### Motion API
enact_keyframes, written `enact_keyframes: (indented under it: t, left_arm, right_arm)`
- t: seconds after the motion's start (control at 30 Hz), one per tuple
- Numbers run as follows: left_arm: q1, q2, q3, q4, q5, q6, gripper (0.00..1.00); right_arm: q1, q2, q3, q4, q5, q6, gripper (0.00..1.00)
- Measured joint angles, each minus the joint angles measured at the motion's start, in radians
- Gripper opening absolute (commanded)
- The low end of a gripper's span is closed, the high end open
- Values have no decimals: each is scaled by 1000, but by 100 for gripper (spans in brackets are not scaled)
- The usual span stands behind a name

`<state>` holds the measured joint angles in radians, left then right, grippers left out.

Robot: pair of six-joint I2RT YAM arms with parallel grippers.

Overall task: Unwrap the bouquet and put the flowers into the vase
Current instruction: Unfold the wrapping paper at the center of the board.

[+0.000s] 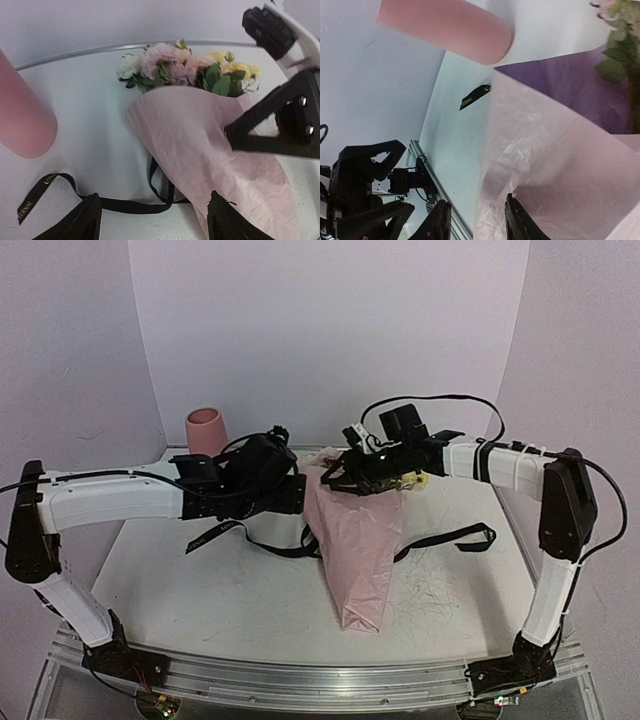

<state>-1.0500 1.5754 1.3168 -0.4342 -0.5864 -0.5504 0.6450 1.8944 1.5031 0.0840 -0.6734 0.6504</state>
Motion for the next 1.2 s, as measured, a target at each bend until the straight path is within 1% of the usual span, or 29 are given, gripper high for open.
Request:
enact_keyframes:
  t: [0.17, 0.23, 0.27, 0.37, 0.47, 0.53, 0.63, 0.73, 0.83, 0.87, 0.93, 1.0, 1.2]
  left_arm:
    - [3, -103, -41, -4, -101, -22, 74]
    - [3, -136, -67, -5, -128, -30, 74]
    - [3, -149, -80, -6, -138, -33, 74]
    - [3, -174, -110, -12, -163, -44, 74]
    - [3, -188, -132, -14, -180, -50, 74]
    - [3, -194, -141, -15, -187, -50, 75]
    - [3, -202, -150, -21, -201, -50, 75]
    - [12, -210, -151, -34, -210, -57, 75]
    - [54, -219, -156, -43, -191, -74, 75]
    - [79, -221, -159, -45, -178, -80, 75]
    - [127, -222, -169, -48, -156, -87, 77]
    - [160, -222, -178, -50, -136, -87, 77]
    - [192, -173, -180, -56, -18, -87, 77]
  right_arm:
    - [101, 97, 118, 5, -27, 10, 42]
    - [136, 139, 164, 6, -34, 17, 44]
    - [153, 158, 182, 6, -38, 22, 46]
    - [187, 197, 216, 3, -47, 36, 58]
    - [197, 221, 243, -2, -48, 45, 69]
    - [194, 227, 252, -2, -41, 46, 73]
    - [188, 227, 257, -1, -14, 46, 75]
    - [184, 225, 249, -4, 47, 46, 75]
    - [182, 218, 219, -25, 129, 50, 77]
    - [182, 218, 209, -42, 158, 52, 79]
    - [182, 218, 191, -78, 213, 56, 87]
    - [182, 218, 180, -116, 259, 55, 98]
    - [204, 218, 208, -255, 437, 26, 98]
